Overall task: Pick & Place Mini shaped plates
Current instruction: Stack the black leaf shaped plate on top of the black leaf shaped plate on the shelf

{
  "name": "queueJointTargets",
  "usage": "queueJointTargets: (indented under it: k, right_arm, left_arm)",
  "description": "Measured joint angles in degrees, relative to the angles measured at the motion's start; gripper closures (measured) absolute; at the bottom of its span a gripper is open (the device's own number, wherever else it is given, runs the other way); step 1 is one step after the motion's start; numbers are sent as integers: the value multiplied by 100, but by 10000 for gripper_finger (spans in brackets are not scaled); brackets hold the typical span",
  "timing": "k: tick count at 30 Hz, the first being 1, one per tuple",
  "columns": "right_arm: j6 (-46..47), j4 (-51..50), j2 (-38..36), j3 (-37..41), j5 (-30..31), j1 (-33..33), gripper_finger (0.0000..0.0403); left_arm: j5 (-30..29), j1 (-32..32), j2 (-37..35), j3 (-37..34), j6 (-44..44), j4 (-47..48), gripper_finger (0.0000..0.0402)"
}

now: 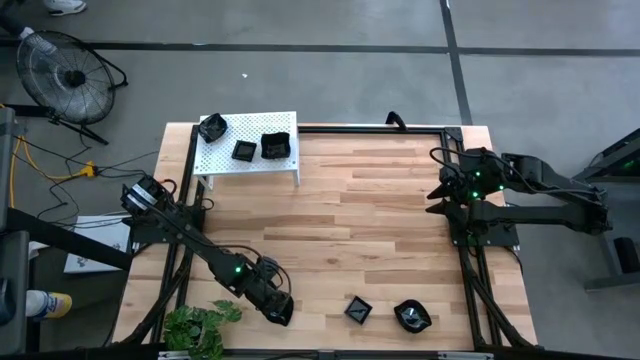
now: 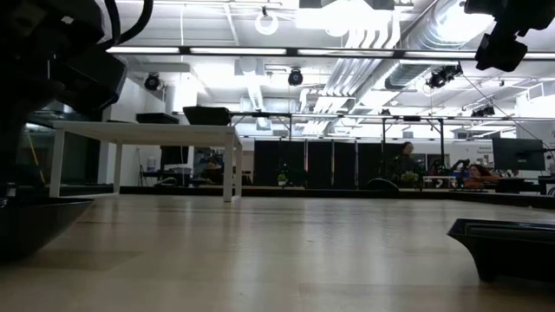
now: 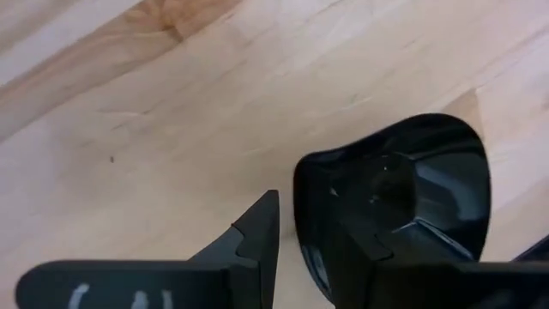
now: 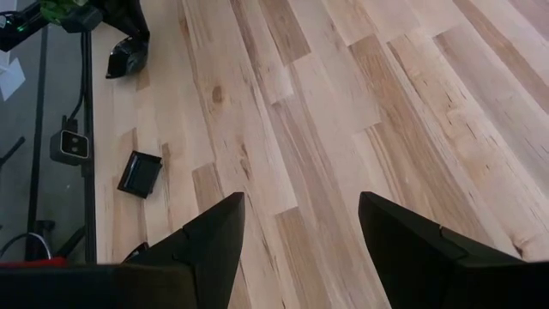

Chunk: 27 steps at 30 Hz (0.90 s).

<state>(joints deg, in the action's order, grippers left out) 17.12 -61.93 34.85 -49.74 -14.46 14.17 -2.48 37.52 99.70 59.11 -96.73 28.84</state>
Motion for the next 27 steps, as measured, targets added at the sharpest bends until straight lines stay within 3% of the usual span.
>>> queueJointTargets:
  k: [4,10,19,27]
  right_arm:
    - [-2,0,0,0,12,2,178]
    - [-2,0,0,0,13,0,178]
    - [-17,0,0,0,15,0,178]
    - [-62,0,0,0,43,1,178]
  left_arm:
    - [-42,0,0,0,0,-19,338]
    - [-44,0,-2,0,33,-70,395]
    - [-166,0,-2,12,96,-42,399]
    - [-461,0,-2,451,275,476,401]
